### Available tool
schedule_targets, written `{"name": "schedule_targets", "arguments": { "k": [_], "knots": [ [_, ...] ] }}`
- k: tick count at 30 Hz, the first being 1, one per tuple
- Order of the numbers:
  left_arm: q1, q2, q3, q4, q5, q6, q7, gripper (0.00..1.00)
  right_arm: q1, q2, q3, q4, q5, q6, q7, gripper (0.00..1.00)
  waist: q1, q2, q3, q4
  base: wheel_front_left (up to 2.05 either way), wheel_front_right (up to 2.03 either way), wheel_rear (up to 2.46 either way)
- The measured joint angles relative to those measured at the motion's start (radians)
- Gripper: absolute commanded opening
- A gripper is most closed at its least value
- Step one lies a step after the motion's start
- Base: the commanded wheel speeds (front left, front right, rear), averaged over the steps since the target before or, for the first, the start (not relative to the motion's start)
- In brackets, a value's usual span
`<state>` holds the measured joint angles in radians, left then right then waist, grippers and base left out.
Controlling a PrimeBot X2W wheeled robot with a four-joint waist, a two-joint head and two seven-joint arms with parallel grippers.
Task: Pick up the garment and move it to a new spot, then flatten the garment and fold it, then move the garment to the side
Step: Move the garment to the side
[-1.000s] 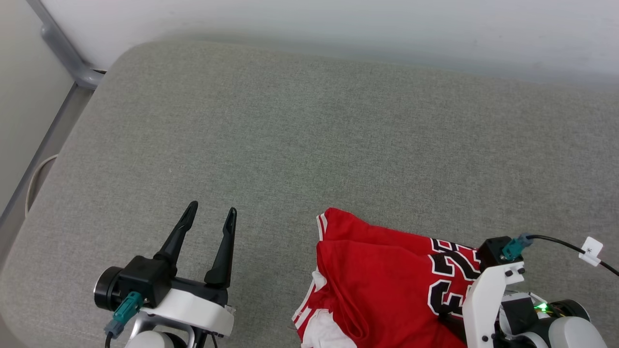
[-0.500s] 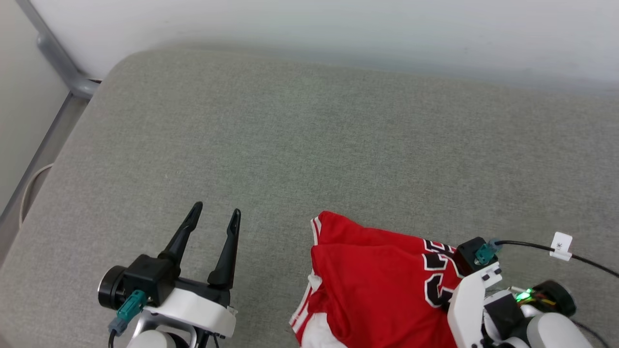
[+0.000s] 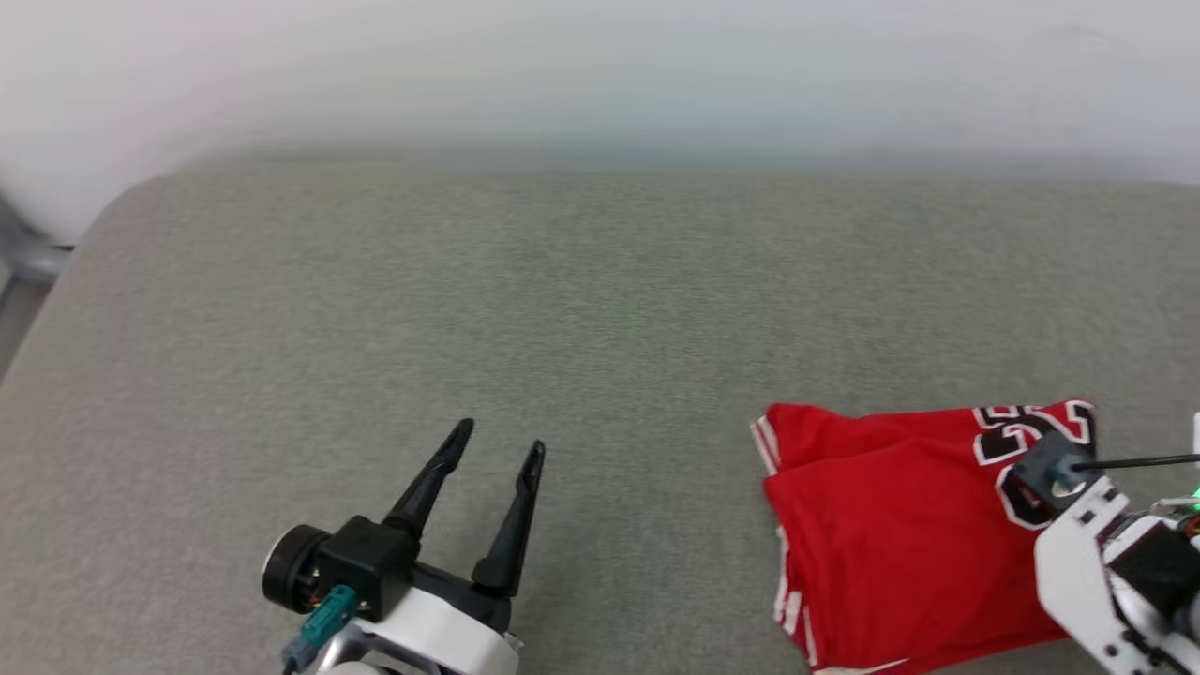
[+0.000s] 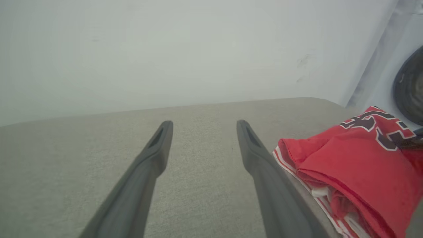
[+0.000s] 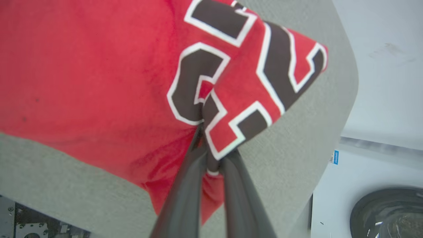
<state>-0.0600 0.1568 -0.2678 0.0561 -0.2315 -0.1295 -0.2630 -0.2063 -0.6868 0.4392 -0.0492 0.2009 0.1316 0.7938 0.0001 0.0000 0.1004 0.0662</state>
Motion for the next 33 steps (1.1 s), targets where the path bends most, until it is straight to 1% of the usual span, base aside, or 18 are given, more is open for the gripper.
{"name": "schedule_targets", "arguments": {
  "k": [1, 5, 9, 14, 18, 22, 26, 30, 31, 33],
  "knots": [
    [0.0, -0.002, -0.013, 0.0, 0.001, 0.0, 0.0, 1.0, -0.005, -0.037, 0.004, 0.0, 0.005, 0.0, -0.01, 0.0, 0.0, 0.0, 0.001, -0.014, 0.0, 0.0, 0.0],
    [-0.019, -0.007, -0.051, -0.009, 0.011, -0.001, 0.0, 1.0, -0.035, -0.151, 0.031, -0.005, 0.019, 0.0, -0.055, 0.0, 0.0, 0.0, 0.014, -0.07, 0.0, 0.0, 0.0],
    [-0.072, -0.008, -0.094, -0.024, 0.019, -0.001, 0.0, 1.0, -0.084, -0.27, 0.028, 0.021, 0.008, 0.0, -0.124, 0.0, 0.0, 0.0, 0.06, -0.114, 0.0, 0.0, 0.0],
    [-0.149, 0.002, -0.144, -0.056, 0.036, -0.001, 0.0, 1.0, -0.107, -0.335, -0.033, 0.112, 0.01, 0.0, -0.222, 0.0, 0.0001, 0.0, 0.146, -0.158, 0.0, 0.0, 0.0],
    [-0.23, 0.033, -0.191, -0.077, 0.05, -0.001, 0.0, 1.0, -0.126, -0.368, -0.099, 0.211, -0.026, 0.0, -0.307, 0.0, 0.0001, 0.0, 0.233, -0.189, 0.0, 0.0, 0.0],
    [-0.299, 0.071, -0.198, -0.111, 0.059, -0.001, 0.0, 1.0, -0.146, -0.346, -0.193, 0.308, -0.042, 0.0, -0.365, 0.0, 0.0001, 0.0, 0.324, -0.216, 0.0, 0.0, 0.0],
    [-0.357, 0.108, -0.218, -0.148, 0.065, -0.001, 0.0, 1.0, -0.178, -0.3, -0.294, 0.401, -0.08, 0.0, -0.425, 0.0, 0.0002, 0.0, 0.41, -0.241, 0.0, 0.0, 0.0],
    [-0.397, 0.134, -0.226, -0.183, 0.068, -0.001, 0.006, 1.0, -0.221, -0.241, -0.4, 0.472, -0.134, 0.0, -0.481, 0.0, 0.0002, -0.0001, 0.479, -0.262, 0.0, 0.0, 0.0],
    [-0.416, 0.145, -0.228, -0.204, 0.068, -0.001, 0.015, 1.0, -0.241, -0.211, -0.44, 0.497, -0.158, 0.0, -0.496, 0.0, 0.0002, 0.0, 0.508, -0.271, 0.0, 0.0, 0.0],
    [-0.426, 0.15, -0.229, -0.224, 0.068, -0.001, 0.024, 1.0, -0.251, -0.182, -0.473, 0.518, -0.179, 0.0, -0.501, 0.0, 0.0002, 0.0, 0.531, -0.276, 0.0, 0.0, 0.0]
  ]
}}
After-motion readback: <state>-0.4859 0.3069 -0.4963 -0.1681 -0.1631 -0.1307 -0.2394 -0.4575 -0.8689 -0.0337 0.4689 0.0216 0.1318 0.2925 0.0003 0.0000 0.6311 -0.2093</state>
